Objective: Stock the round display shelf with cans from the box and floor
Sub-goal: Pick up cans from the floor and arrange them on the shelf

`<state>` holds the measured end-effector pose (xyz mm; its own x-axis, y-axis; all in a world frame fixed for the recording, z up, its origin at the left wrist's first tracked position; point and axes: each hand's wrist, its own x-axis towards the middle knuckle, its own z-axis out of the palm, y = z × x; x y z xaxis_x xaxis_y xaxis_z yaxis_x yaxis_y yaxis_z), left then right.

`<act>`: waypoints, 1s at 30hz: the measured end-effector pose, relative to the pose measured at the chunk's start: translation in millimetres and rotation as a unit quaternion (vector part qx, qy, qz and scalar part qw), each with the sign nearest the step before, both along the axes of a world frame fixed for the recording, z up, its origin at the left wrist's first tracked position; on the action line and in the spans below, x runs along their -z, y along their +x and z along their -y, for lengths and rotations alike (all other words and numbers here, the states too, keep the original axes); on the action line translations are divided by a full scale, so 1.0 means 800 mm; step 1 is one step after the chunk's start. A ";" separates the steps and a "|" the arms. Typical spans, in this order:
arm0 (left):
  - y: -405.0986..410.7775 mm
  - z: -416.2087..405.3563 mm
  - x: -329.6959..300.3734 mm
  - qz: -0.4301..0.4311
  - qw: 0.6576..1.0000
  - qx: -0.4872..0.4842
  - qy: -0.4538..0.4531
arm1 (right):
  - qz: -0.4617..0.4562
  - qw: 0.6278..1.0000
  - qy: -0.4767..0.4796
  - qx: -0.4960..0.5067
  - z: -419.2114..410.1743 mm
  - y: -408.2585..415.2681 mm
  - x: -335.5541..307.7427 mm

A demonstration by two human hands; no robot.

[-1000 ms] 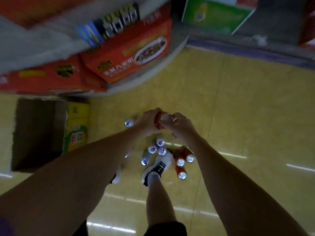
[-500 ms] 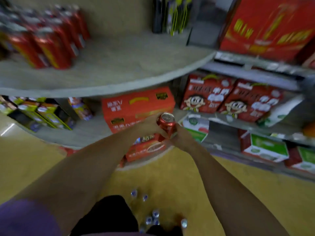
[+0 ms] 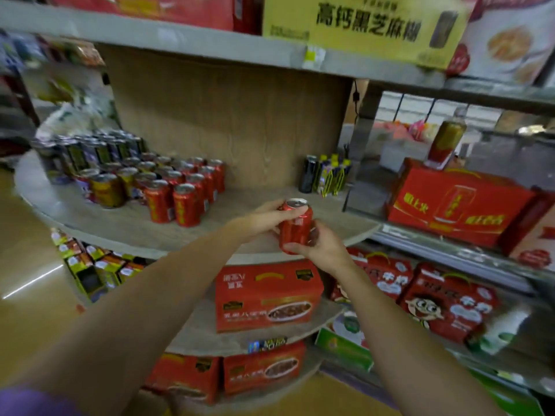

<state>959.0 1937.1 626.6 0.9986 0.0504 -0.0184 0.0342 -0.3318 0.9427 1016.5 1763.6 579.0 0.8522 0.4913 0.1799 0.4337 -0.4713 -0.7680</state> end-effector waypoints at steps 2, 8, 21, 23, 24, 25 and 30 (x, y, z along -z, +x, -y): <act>-0.006 -0.021 -0.017 0.008 1.000 -0.003 -0.009 | 0.009 1.000 -0.006 -0.011 -0.025 0.005 -0.010; 0.025 -0.109 -0.015 0.022 0.999 -0.034 -0.017 | -0.028 0.999 0.037 -0.009 -0.113 0.020 0.000; 0.143 -0.240 -0.034 -0.017 0.991 -0.070 0.109 | -0.096 0.984 0.146 0.031 -0.279 0.081 -0.003; 0.158 -0.252 -0.035 -0.004 0.988 -0.080 0.133 | -0.096 0.978 0.171 0.070 -0.305 0.089 -0.003; 0.165 -0.260 -0.036 0.000 0.986 -0.070 0.149 | -0.095 0.977 0.172 0.088 -0.315 0.096 -0.001; 0.170 -0.269 -0.039 -0.007 0.984 -0.049 0.168 | -0.088 0.977 0.164 0.103 -0.324 0.104 0.000; 0.194 -0.328 -0.049 -0.015 0.986 0.071 0.148 | -0.128 0.978 0.138 0.093 -0.341 0.133 -0.008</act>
